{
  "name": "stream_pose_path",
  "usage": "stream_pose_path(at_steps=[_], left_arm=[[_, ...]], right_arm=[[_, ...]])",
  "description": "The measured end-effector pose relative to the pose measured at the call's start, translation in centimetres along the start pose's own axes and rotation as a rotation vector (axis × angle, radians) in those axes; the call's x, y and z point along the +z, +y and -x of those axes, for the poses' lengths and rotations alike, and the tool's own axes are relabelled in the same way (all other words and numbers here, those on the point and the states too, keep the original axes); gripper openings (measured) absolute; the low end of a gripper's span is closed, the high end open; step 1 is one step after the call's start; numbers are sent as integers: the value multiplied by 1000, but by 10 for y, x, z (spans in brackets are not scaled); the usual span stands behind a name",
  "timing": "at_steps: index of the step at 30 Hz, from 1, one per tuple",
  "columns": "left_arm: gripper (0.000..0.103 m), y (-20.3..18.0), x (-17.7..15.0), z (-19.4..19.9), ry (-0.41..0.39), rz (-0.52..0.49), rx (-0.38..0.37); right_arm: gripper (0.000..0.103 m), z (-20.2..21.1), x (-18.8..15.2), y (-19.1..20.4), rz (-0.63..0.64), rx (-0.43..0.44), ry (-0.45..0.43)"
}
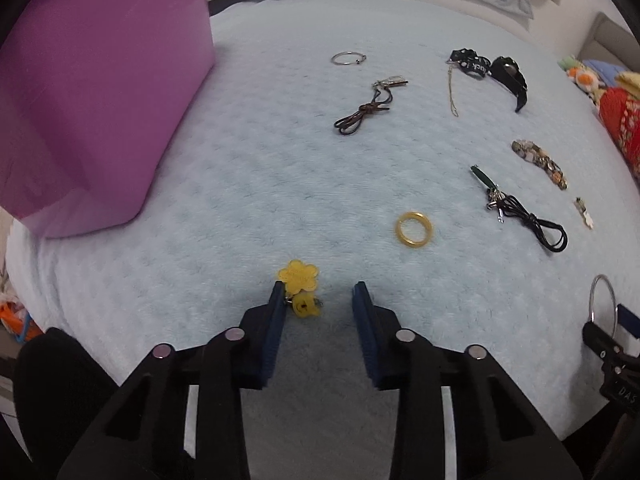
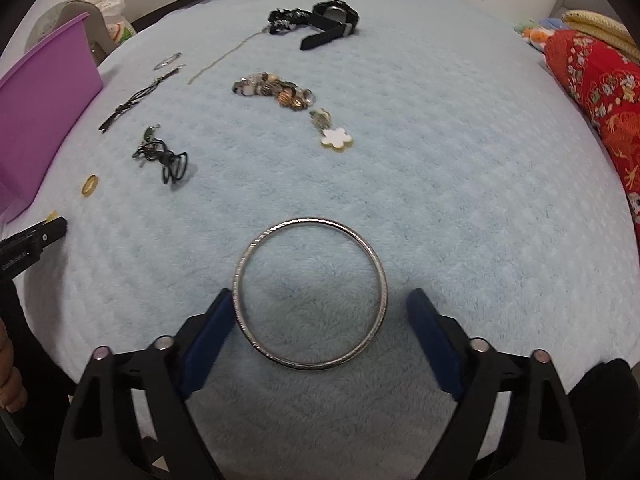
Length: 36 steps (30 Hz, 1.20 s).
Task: Organize jewelry
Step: 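Grasp the yellow flower charm with the left tool while the right tool grasps the silver bangle, then carry both items over the pink tub and open both tools to drop them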
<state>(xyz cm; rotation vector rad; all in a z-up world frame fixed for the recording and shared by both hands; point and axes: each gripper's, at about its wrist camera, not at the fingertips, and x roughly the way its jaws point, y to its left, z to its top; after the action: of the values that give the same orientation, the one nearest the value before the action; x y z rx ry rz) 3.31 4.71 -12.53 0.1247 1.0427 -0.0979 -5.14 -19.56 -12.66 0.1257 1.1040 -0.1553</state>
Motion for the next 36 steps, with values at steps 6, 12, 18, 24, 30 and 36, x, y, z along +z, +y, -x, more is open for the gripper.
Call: stream_pose_path(at_steps=[6, 12, 18, 24, 30, 36], left_arm=[[17, 10, 5, 3, 8, 41, -17], [17, 11, 5, 7, -4, 41, -27], [17, 12, 7, 21, -50, 50, -86], [17, 9, 14, 38, -96, 42, -120], [17, 4, 30, 65, -162, 26, -149], [17, 10, 52, 98, -223, 35, -171]], right_arm=[[71, 4, -1, -4, -16, 43, -15], [71, 10, 0, -8, -44, 75, -30], [71, 17, 1, -6, -44, 84, -43], [71, 33, 6, -2, -38, 85, -77], [71, 57, 25, 8, -25, 103, -126], [71, 81, 58, 29, 8, 138, -188]])
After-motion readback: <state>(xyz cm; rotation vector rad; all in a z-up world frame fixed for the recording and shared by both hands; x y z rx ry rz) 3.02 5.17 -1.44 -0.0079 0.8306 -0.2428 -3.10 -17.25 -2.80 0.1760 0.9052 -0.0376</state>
